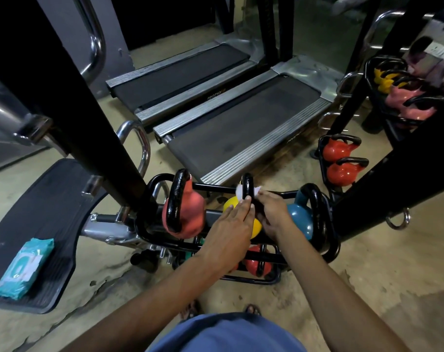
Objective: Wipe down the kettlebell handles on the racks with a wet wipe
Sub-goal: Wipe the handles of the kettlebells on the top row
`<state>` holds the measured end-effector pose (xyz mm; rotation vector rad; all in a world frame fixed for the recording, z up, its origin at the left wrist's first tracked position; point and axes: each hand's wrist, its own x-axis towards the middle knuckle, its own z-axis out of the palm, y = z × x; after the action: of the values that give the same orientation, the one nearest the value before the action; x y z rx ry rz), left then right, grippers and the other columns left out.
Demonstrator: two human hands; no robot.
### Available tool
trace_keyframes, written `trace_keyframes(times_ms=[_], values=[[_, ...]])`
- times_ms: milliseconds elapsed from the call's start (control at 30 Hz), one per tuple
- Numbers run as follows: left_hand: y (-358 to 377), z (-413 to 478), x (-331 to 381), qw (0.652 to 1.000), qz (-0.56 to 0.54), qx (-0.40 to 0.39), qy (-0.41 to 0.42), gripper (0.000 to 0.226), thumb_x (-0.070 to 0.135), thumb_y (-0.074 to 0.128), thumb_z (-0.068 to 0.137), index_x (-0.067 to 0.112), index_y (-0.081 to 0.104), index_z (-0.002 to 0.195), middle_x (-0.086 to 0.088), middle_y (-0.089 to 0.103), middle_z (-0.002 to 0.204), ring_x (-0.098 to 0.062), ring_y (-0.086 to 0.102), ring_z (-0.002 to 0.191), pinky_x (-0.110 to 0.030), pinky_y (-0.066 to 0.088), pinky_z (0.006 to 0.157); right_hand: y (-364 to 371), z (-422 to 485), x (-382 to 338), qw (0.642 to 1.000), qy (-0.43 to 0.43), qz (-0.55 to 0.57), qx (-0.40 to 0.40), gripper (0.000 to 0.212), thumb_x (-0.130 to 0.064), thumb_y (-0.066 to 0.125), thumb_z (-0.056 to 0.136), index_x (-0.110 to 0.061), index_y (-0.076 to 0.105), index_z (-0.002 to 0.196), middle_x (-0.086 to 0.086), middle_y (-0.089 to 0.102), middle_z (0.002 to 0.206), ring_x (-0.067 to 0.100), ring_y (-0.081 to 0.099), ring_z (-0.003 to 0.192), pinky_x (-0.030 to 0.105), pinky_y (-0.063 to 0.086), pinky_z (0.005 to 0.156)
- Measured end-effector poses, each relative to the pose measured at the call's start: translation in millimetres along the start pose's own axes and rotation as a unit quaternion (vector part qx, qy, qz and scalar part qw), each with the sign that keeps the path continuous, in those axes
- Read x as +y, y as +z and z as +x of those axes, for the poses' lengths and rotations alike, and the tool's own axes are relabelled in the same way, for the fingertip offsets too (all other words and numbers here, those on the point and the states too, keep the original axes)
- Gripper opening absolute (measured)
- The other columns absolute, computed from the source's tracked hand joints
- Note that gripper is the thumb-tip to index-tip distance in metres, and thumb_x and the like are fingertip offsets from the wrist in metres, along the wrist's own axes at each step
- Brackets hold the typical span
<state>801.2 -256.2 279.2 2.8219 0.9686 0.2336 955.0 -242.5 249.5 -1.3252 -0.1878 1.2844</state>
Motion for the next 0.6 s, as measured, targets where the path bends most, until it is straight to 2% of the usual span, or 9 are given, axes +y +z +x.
trace_keyframes(times_ms=[67, 133, 200, 267, 333, 433, 500, 567, 600], values=[[-1.2, -0.6, -0.3, 1.0, 0.0, 0.004, 0.0, 0.073, 0.016, 0.066, 0.089, 0.003, 0.034, 0.153, -0.017, 0.027, 0.162, -0.027, 0.033, 0.147, -0.038, 0.026, 0.121, 2.5, -1.4, -2.5, 0.983, 0.097, 0.142, -0.069, 0.033, -0.006, 0.039, 0.105, 0.011, 0.061, 0.124, 0.029, 0.066, 0.121, 0.031, 0.072, 0.094, 0.032, 0.064, 0.079], [-3.3, -1.3, -0.3, 1.0, -0.002, 0.001, -0.002, 0.073, 0.015, 0.066, 0.088, 0.004, 0.034, 0.153, -0.016, 0.028, 0.162, -0.027, 0.035, 0.146, -0.037, 0.027, 0.12, -0.6, -0.9, -3.4, 0.964, 0.142, 0.196, -0.115, 0.039, -0.009, 0.039, 0.104, 0.012, 0.056, 0.133, 0.027, 0.065, 0.128, 0.031, 0.073, 0.096, 0.035, 0.062, 0.085], [-2.6, -2.2, 0.4, 1.0, -0.001, 0.012, -0.004, 0.073, 0.015, 0.066, 0.088, 0.004, 0.034, 0.153, -0.016, 0.028, 0.162, -0.028, 0.035, 0.146, -0.037, 0.026, 0.12, -1.0, -0.1, -4.0, 0.955, 0.159, 0.206, -0.14, 0.043, -0.009, 0.046, 0.095, 0.009, 0.059, 0.132, 0.024, 0.068, 0.124, 0.028, 0.074, 0.093, 0.036, 0.062, 0.087], [-2.0, -2.0, 1.1, 1.0, 0.002, 0.02, -0.004, 0.071, 0.014, 0.065, 0.089, 0.003, 0.035, 0.153, -0.017, 0.029, 0.161, -0.027, 0.034, 0.147, -0.036, 0.019, 0.12, 4.9, 2.7, -4.7, 0.951, 0.162, 0.223, -0.14, 0.041, -0.007, 0.047, 0.09, 0.008, 0.064, 0.123, 0.022, 0.072, 0.112, 0.026, 0.074, 0.084, 0.037, 0.064, 0.078], [-2.1, -1.7, 0.1, 1.0, 0.009, 0.023, -0.003, 0.07, 0.014, 0.069, 0.086, 0.003, 0.041, 0.15, -0.017, 0.035, 0.158, -0.027, 0.038, 0.145, -0.034, 0.018, 0.118, 12.6, 8.1, -3.2, 0.955, 0.155, 0.236, -0.094, 0.036, -0.007, 0.041, 0.097, 0.008, 0.067, 0.116, 0.019, 0.072, 0.099, 0.024, 0.073, 0.075, 0.037, 0.063, 0.07], [-0.9, -1.6, -1.1, 1.0, 0.001, 0.008, -0.001, 0.073, 0.013, 0.071, 0.081, 0.003, 0.043, 0.148, -0.017, 0.037, 0.157, -0.027, 0.039, 0.144, -0.038, 0.027, 0.12, 14.1, 10.9, 13.6, 0.984, 0.072, 0.164, 0.02, 0.033, -0.012, 0.049, 0.101, 0.006, 0.066, 0.123, 0.023, 0.072, 0.106, 0.03, 0.074, 0.086, 0.037, 0.061, 0.078], [-0.4, -0.6, -1.7, 1.0, -0.006, 0.005, -0.002, 0.075, 0.009, 0.066, 0.083, 0.003, 0.037, 0.151, -0.016, 0.031, 0.16, -0.026, 0.032, 0.148, -0.04, 0.027, 0.122, 10.9, -1.6, 23.1, 0.991, -0.067, 0.03, 0.116, 0.015, -0.01, 0.063, 0.097, -0.005, 0.073, 0.107, 0.017, 0.076, 0.102, 0.03, 0.073, 0.094, 0.038, 0.06, 0.083], [-2.3, 0.2, -1.7, 1.0, -0.009, 0.008, -0.005, 0.076, 0.009, 0.065, 0.084, 0.003, 0.034, 0.153, -0.016, 0.03, 0.161, -0.025, 0.03, 0.149, -0.04, 0.026, 0.122, 8.6, -17.0, 23.7, 0.949, -0.228, -0.152, 0.155, 0.006, -0.012, 0.07, 0.094, -0.017, 0.074, 0.095, 0.001, 0.076, 0.094, 0.016, 0.072, 0.092, 0.032, 0.057, 0.082], [-2.9, -0.7, -1.4, 1.0, -0.009, 0.01, -0.004, 0.075, 0.01, 0.064, 0.085, 0.003, 0.034, 0.153, -0.016, 0.029, 0.161, -0.025, 0.029, 0.149, -0.04, 0.024, 0.123, 8.3, -22.1, 21.2, 0.918, -0.294, -0.226, 0.141, 0.007, -0.015, 0.07, 0.094, -0.019, 0.074, 0.097, -0.005, 0.076, 0.096, 0.01, 0.071, 0.093, 0.028, 0.056, 0.083]])
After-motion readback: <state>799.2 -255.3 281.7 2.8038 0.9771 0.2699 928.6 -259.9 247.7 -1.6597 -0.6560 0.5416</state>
